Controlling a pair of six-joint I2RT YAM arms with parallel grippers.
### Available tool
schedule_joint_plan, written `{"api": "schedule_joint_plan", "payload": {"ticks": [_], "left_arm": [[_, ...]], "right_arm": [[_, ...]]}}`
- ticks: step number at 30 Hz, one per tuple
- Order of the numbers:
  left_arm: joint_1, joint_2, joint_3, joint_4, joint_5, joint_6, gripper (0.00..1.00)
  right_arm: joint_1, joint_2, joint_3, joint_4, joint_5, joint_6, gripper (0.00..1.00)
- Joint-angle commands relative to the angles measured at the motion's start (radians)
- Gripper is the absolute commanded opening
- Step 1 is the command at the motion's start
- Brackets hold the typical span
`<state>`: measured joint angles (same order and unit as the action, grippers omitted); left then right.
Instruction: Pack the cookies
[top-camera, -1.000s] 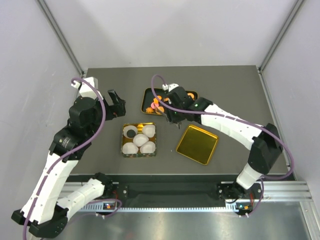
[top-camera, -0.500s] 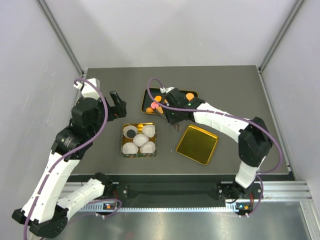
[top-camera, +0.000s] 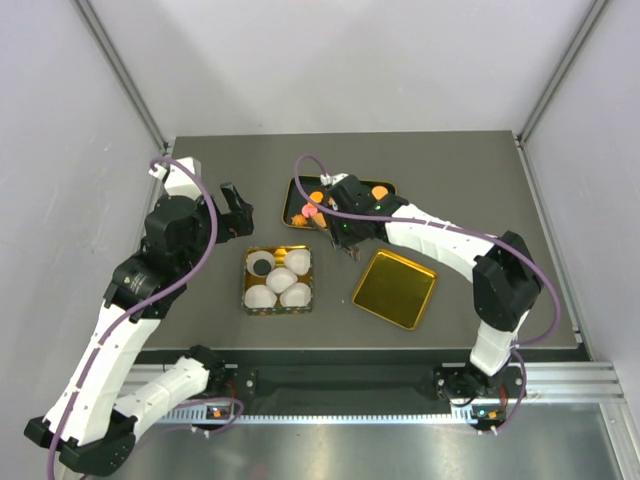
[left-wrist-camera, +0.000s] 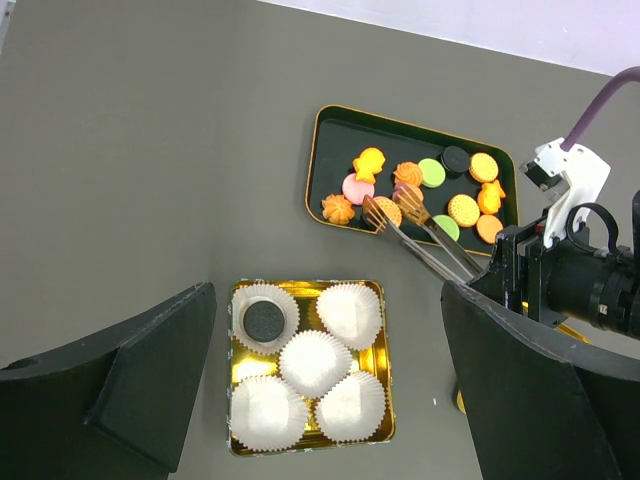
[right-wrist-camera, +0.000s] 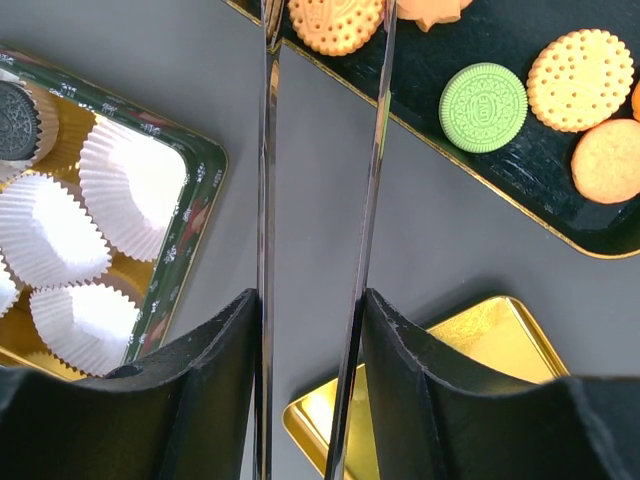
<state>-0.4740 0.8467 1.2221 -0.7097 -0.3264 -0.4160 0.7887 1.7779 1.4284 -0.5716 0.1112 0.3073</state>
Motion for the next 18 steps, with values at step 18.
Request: {"api": "schedule_joint_plan", "payload": {"ticks": [18], "left_arm": [[0.002,-0.014,-0.009,0.039,0.007,0.005,0.99]], "right_arm": [[-0.042,-0.04,0.073,0.024,-0.008,-0.002,0.33]]}}
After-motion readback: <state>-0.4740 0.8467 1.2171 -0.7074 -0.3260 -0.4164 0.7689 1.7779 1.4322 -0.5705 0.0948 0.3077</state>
